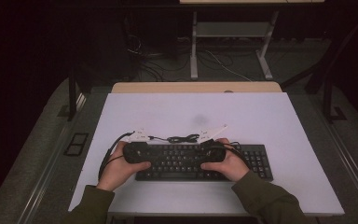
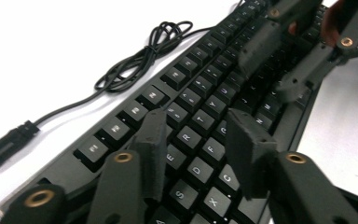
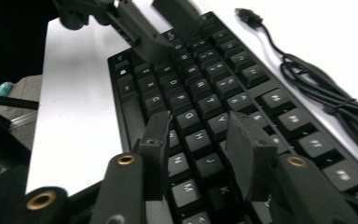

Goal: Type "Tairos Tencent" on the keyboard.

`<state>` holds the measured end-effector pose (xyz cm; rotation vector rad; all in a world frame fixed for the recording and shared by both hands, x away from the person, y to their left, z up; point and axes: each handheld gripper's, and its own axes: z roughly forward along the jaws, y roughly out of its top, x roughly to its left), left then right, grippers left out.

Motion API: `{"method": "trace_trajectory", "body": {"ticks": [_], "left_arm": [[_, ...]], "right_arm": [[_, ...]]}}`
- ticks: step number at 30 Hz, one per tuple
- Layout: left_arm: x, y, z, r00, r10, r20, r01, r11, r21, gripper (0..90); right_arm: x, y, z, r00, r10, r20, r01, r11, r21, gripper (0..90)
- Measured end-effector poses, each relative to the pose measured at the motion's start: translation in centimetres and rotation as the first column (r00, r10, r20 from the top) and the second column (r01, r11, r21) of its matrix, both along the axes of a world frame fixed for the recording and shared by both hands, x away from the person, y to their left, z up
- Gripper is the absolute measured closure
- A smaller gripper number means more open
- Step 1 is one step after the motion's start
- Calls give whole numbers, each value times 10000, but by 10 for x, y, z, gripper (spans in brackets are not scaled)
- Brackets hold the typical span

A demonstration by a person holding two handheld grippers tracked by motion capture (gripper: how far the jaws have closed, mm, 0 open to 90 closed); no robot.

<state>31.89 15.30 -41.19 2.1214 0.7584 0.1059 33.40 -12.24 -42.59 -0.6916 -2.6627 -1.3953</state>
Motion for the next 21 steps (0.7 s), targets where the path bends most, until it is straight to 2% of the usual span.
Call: {"method": "trace_trajectory", "body": {"ticks": [4,12,21], "left_arm": [[-1,0,0,9997,-66,-229,66,10000,8,702],[-4,-1,1,9987,-344,-370,346,9994,59,880],[-7,-8,-6,9942,-777,-749,800,9964,281,888]], "right_arm": [[2,-4,0,9998,-181,95,181,9998,15,537],[7,-13,1,9984,-482,285,481,9988,46,517],[10,-18,1,9974,-638,330,637,9980,32,514]]}}
